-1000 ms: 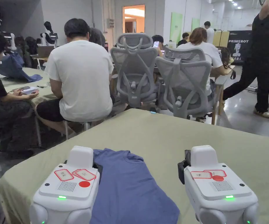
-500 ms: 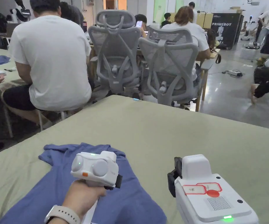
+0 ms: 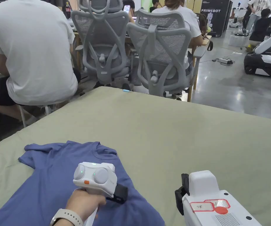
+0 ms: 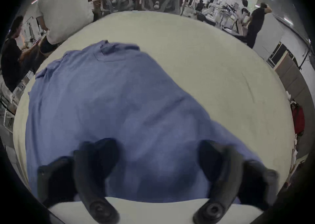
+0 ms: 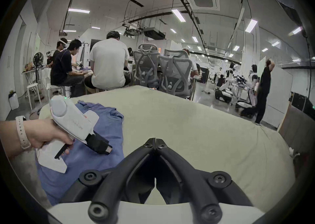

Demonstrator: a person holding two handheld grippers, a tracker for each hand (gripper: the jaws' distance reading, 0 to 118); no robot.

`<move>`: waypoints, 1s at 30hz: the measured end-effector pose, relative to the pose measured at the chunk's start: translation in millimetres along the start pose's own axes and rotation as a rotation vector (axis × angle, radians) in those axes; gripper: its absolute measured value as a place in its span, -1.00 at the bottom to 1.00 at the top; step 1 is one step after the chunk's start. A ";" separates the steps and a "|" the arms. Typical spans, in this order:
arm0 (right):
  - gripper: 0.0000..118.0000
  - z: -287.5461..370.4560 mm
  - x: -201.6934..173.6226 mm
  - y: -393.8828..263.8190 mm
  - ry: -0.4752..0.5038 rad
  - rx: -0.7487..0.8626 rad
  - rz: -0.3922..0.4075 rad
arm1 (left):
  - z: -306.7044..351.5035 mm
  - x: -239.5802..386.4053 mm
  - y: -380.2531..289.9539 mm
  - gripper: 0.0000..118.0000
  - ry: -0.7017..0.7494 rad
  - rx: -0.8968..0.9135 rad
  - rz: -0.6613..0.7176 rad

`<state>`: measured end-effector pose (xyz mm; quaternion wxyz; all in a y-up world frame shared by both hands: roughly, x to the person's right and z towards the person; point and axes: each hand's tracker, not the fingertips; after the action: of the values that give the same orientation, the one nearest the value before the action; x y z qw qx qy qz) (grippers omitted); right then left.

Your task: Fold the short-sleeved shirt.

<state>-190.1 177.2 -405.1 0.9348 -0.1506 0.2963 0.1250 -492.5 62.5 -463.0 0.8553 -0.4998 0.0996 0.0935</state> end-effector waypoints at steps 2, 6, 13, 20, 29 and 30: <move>-1.00 0.1 1.9 -0.7 -0.004 -0.004 -0.002 | 4.1 2.8 -7.9 0.35 0.018 0.066 -0.079; -1.00 9.0 10.8 2.3 -0.018 -0.005 -0.009 | 17.5 -6.8 -14.1 -1.00 0.057 0.145 -0.007; -1.00 50.6 50.0 2.9 -0.086 0.002 -0.029 | 83.0 30.2 -5.1 -1.00 -0.037 0.283 0.056; -1.00 128.0 129.1 -6.5 -0.275 0.013 -0.057 | 127.1 174.2 20.4 -1.00 -0.222 0.350 -0.115; -1.00 237.1 243.5 -38.3 -0.554 0.001 -0.127 | 199.4 432.7 20.9 -1.00 -0.633 0.450 -0.395; -1.00 246.8 254.5 -43.0 -0.580 -0.004 -0.134 | 202.1 455.7 16.9 -1.00 -0.667 0.447 -0.423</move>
<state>153.0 262.0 -354.5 0.9863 -0.1296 0.0061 0.1015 -42.6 274.7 -500.3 0.9278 -0.2550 -0.2678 0.0489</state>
